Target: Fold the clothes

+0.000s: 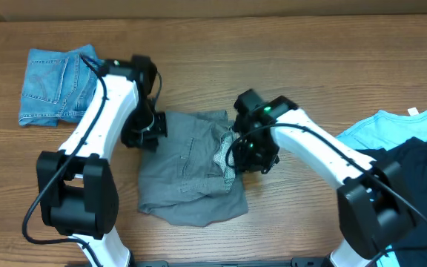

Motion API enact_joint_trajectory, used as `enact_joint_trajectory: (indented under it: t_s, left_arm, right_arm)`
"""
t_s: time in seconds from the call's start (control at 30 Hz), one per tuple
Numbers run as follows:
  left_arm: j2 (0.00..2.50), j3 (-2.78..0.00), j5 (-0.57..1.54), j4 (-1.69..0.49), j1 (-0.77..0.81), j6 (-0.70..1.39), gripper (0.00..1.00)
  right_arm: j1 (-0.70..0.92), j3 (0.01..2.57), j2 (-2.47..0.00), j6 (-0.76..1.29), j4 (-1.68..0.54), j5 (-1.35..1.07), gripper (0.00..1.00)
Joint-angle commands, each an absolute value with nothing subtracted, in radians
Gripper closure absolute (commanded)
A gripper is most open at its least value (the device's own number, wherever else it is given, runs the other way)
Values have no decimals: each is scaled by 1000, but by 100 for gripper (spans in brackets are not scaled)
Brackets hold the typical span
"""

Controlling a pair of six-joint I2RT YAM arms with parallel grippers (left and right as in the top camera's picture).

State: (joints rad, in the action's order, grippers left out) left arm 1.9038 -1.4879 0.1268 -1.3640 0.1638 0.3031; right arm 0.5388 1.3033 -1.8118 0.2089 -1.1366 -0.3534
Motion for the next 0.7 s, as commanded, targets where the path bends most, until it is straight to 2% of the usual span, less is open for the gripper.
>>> enact_joint_trajectory:
  t_s: [0.0,0.1,0.2,0.27,0.37,0.43,0.57,0.67]
  left_arm:
    - [1897,-1354,233,-1272,171,292,96]
    - [1897,-1267,268,-1175,171,292,96]
    - [1897,-1222,266,-1124,171,292,95]
    - [1897,-1203,266,-1107,171,292,94]
    - [1897,-1194,260,-1102,171,292,94]
    - [1897,-1193,255,-1102,171,292,94]
    - [1897,-1193,251,-1096,170,292,94]
    - [1897,-1193,251,-1094,170,291,94]
  right_arm:
    - [529,1343,-1739,177,-1119,-561,27]
    - [570,1330,-1758,187,-1110,-586,22]
    - [632,1311,-1787,197,-1090,-586,24]
    - [676,1293,-1809,217,-1080,-569,36]
    - [719,1261,-1833,296,-1075,-491,62]
    - [721,1243,-1841,339,-1082,-440,74]
    - [706,1212,-1841,395,-1090,-402,91]
    - [704,1201,-1841,395,-1121,-399,95]
